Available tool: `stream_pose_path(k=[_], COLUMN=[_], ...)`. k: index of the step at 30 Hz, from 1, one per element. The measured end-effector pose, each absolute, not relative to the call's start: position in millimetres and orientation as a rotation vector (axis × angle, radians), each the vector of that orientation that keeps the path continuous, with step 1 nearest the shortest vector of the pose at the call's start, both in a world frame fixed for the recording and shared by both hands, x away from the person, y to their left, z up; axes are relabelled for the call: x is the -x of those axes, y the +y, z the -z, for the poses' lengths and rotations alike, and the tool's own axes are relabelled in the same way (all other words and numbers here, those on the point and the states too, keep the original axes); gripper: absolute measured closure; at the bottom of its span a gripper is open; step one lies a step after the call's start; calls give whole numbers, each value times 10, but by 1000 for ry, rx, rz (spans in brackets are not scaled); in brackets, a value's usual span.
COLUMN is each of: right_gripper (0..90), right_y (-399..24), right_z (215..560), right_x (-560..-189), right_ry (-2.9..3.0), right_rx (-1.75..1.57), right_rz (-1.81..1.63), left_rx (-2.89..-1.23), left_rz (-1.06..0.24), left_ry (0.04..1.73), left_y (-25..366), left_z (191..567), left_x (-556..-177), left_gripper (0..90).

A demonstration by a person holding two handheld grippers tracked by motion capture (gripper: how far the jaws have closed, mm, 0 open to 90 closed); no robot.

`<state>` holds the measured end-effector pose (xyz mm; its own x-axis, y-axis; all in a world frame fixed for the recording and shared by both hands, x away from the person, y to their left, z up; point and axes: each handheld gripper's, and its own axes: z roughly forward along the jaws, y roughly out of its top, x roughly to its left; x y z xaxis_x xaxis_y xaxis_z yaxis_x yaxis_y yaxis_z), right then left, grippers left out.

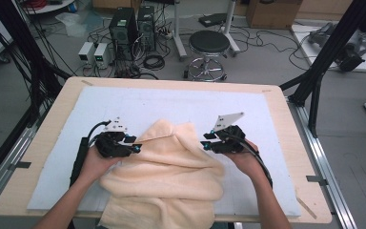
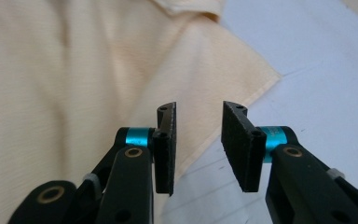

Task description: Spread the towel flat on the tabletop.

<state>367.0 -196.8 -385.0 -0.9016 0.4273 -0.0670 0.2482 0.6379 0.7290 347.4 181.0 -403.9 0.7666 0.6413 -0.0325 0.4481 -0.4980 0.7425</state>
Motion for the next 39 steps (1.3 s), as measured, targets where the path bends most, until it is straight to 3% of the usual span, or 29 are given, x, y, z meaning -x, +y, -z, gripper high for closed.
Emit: stream_pose_path(k=[5,9,12,14,15,25,32,33,35,36,39], right_gripper=[592,578,683,833,853,871,862,857,834,807,736], right_y=[-1799,-1678,-1704,-1731,-1731,-2037,-2201,-2207,-2213,-2215,-2189], right_z=[4190,4365,4382,4381,4382,3989,3863,3861,3829,3814,3789], right_x=[-3919,-3981,-4018,-4051,-4055,-3842,-3495,-3472,-3455,-3476,-3639], right_ry=[2700,2755,2751,2760,2768,2627,2663,2669,2641,2629,2578], right_rx=[-597,-570,-633,-686,-702,-728,-695,-678,-660,-659,-699], right_rz=[-1122,-1100,-1150,-1168,-1176,-1134,-1034,-1043,-1077,-1097,-1148], left_rx=[-2241,-2255,-2242,-2218,-2211,-1976,-2022,-2035,-2031,-2003,-1972], left_rz=[-303,-299,-298,-282,-278,-267,-230,-226,-253,-239,-231], left_ry=[852,856,862,890,900,993,1024,1022,1022,1017,985], left_y=[1723,1687,1706,1716,1726,2031,2106,2107,2091,2090,2000], left_z=[4226,4309,4315,4323,4321,4107,4122,4131,4123,4114,4057], left_x=[-3601,-3651,-3673,-3690,-3695,-3698,-3635,-3633,-3630,-3635,-3662], left_gripper=[560,653,798,851,857,867,851,823,642,603,579])
